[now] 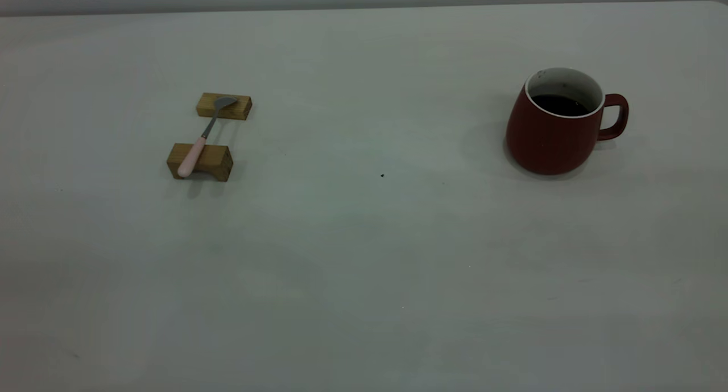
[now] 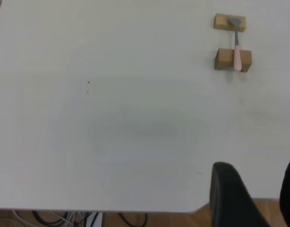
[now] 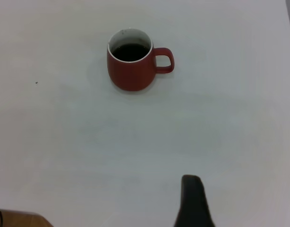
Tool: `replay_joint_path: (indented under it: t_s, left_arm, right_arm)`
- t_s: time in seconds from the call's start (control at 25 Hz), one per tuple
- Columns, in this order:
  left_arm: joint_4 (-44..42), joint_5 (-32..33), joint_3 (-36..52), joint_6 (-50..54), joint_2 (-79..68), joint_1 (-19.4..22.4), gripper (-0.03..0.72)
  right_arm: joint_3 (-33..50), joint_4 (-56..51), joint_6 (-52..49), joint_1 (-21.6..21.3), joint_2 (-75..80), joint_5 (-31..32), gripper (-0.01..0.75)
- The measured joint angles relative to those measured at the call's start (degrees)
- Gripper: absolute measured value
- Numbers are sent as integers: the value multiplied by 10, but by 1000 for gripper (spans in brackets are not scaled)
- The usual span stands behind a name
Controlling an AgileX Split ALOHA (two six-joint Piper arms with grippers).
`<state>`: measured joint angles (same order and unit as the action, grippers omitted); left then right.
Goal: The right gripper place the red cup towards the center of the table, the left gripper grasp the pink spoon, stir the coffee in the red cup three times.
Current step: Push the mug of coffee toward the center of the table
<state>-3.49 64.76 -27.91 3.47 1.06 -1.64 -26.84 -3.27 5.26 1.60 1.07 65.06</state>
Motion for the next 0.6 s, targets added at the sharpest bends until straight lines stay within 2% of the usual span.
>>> replay_joint_path:
  t_s: [0.16,0.32,0.6]
  left_arm:
    - [0,0,0,0,0,0,342]
    - [0,0,0,0,0,0,342]
    - [0,0,0,0,0,0,342]
  right_arm:
    - [-3,0,21,0,7,0,585]
    - [-43,-1,53,0,94,-11,590]
    - [-122,-1,137,0,397,-125,591]
